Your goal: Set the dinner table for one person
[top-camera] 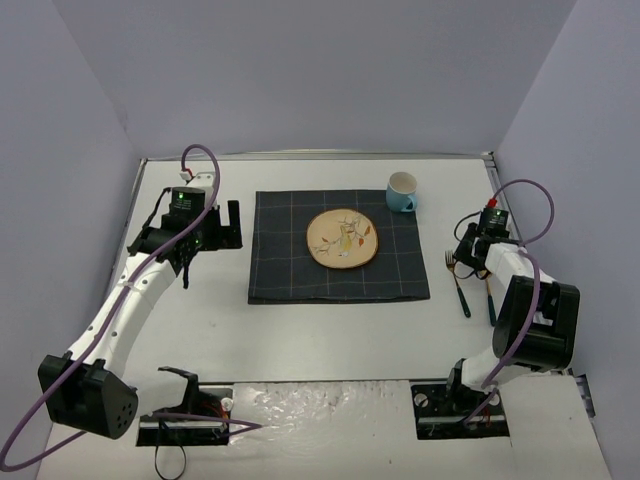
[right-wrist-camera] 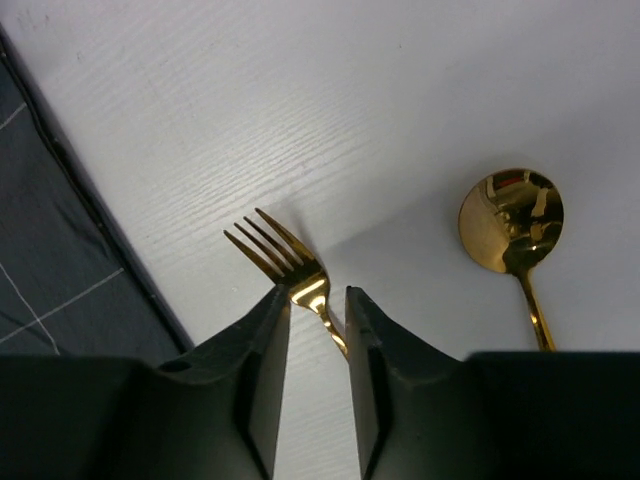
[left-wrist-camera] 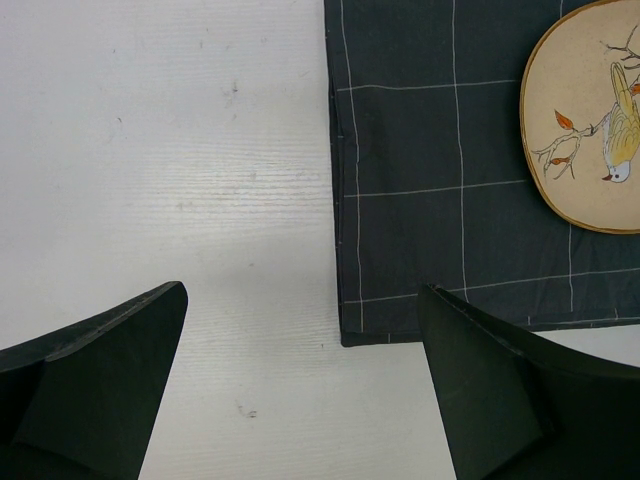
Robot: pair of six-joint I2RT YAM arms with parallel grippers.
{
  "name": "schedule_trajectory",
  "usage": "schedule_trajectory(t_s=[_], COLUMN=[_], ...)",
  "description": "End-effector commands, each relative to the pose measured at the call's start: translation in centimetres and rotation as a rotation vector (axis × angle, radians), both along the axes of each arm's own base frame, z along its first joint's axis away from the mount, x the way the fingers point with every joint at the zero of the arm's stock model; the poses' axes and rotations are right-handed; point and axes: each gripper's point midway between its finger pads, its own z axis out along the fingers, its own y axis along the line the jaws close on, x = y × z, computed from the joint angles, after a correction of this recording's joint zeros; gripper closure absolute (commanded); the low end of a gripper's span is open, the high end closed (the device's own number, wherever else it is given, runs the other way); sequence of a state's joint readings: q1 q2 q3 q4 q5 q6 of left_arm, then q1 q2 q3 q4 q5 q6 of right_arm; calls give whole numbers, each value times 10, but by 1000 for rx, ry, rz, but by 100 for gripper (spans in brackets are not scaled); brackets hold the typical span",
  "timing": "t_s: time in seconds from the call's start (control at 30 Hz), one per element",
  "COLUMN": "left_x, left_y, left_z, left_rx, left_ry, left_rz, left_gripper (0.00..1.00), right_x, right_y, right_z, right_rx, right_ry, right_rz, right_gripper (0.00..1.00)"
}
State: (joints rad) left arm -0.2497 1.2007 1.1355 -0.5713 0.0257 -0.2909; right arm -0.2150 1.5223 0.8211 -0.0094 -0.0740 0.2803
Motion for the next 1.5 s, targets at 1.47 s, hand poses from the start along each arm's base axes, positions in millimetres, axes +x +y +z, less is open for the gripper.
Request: schedule_trajectory(t_s=[1.47], left_x=[11], left_y=[-2], left_z=[25], left_rx=[-9], left_ry=[-86], left_rz=[-6], left_gripper=[3], right_x=[40], right_y=[-11], right_z=[-27], right_rx=[-77], right_ry=[88], right_rz=[-25], right_gripper=[100])
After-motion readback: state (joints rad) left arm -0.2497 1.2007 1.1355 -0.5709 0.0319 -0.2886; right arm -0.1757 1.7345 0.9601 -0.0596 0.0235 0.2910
